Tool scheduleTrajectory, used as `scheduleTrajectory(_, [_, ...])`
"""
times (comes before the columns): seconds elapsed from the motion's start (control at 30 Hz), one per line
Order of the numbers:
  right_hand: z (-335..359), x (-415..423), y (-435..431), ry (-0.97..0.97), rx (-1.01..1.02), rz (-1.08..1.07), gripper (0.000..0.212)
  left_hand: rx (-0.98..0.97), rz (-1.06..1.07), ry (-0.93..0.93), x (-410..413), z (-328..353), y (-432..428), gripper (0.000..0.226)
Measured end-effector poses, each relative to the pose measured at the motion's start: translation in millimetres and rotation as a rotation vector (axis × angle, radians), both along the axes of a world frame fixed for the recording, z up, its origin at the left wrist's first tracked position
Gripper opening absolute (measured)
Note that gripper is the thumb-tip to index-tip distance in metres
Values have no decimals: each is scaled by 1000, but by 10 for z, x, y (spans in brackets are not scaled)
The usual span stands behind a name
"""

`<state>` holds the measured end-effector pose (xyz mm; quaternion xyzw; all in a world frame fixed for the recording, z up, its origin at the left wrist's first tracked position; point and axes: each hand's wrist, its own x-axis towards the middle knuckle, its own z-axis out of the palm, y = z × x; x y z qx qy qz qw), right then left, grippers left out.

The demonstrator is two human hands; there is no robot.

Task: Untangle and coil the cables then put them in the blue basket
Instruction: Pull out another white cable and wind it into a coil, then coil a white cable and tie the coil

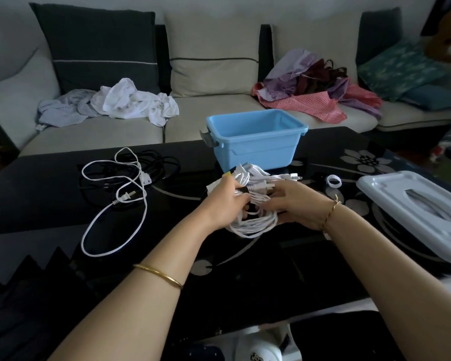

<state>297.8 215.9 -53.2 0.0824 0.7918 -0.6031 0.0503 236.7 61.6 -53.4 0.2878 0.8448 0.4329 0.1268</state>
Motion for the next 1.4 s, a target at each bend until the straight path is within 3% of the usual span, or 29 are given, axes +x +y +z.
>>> scheduleTrajectory(0.23, [150,64,347,9,30,-197,7,372,-1,-460,77,36,357,15])
scheduleTrajectory(0.33, [72,33,367,-81,69,-225,6,393,67,-703,101,-40,427,15])
scheduleTrajectory(0.4, [-20,6,364,-143,74,-243,9,342,130,-741,94,-121,451,11])
scheduleTrajectory(0.6, [-125,-100,343,-161,65,-376,9,168,181,-655,21,-167,490,19])
scheduleTrajectory(0.7, [-165,-167,321,-137,106,-477,20,45,145,-622,1,-55,446,7])
scheduleTrajectory(0.73, [-183,-180,309,-122,134,-512,23,-19,123,-599,-6,-13,413,15])
scheduleTrajectory(0.83, [-210,-165,280,-89,392,-554,26,-178,91,-490,-7,173,281,20])
scheduleTrajectory(0.93, [-214,-144,237,-52,612,-525,31,-190,127,-469,-27,333,82,18])
scheduleTrajectory(1.03, [-117,-139,110,-60,795,-468,17,-197,336,-292,-158,299,-164,21])
scheduleTrajectory(1.1, [36,-101,22,-84,988,-487,26,-168,473,-159,-280,162,-326,21])
scheduleTrajectory(1.17, [211,-109,-195,8,1116,-528,29,-256,596,6,-399,2,-627,22])
scheduleTrajectory(1.3, [387,-225,-662,278,1083,-450,21,-661,703,172,-453,-250,-1136,39])
scheduleTrajectory(1.4, [359,-381,-1041,357,981,-281,15,-729,648,100,-511,-423,-1425,45])
